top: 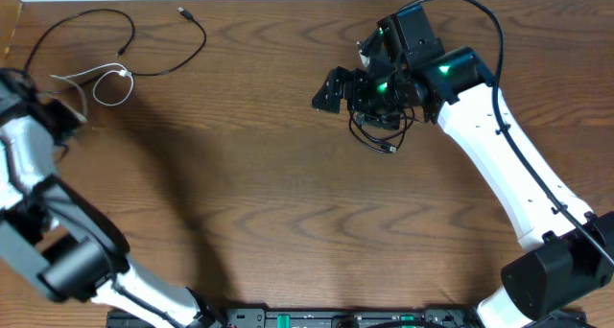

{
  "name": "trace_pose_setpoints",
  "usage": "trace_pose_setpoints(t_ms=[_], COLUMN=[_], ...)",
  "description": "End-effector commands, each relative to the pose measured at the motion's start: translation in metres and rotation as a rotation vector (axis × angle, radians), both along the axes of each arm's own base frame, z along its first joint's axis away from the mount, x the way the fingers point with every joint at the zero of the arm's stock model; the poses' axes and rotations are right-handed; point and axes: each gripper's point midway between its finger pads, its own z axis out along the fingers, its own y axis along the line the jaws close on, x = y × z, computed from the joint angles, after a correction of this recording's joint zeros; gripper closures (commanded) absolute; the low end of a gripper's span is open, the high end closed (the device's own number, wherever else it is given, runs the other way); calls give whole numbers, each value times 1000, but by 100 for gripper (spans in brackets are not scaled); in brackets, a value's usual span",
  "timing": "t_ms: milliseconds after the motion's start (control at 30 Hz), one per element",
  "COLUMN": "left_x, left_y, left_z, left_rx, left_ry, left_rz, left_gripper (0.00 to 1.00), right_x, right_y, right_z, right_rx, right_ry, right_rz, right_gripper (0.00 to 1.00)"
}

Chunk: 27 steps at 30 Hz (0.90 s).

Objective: Untangle cables
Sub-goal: 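Lower and release the white cable at the left edge with the left gripper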

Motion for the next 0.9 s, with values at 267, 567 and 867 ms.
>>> trace_pose_setpoints(t_ms=[267, 567, 867], left_x=[-19, -57, -79], left_y=[3, 24, 29], left_z=[33, 131, 131], left_rx=[-43, 6, 15], left_ry=[-81, -355, -319], left_rz=[181, 419, 464], left_gripper=[92, 93, 93], right_x=[-4, -6, -11], right_y=[-1, -2, -4], right_z=[2, 1, -2], right_rx=[-8, -13, -24], right_ry=[-5, 4, 27], right_rz=[13, 13, 14], right_gripper=[1, 1, 1])
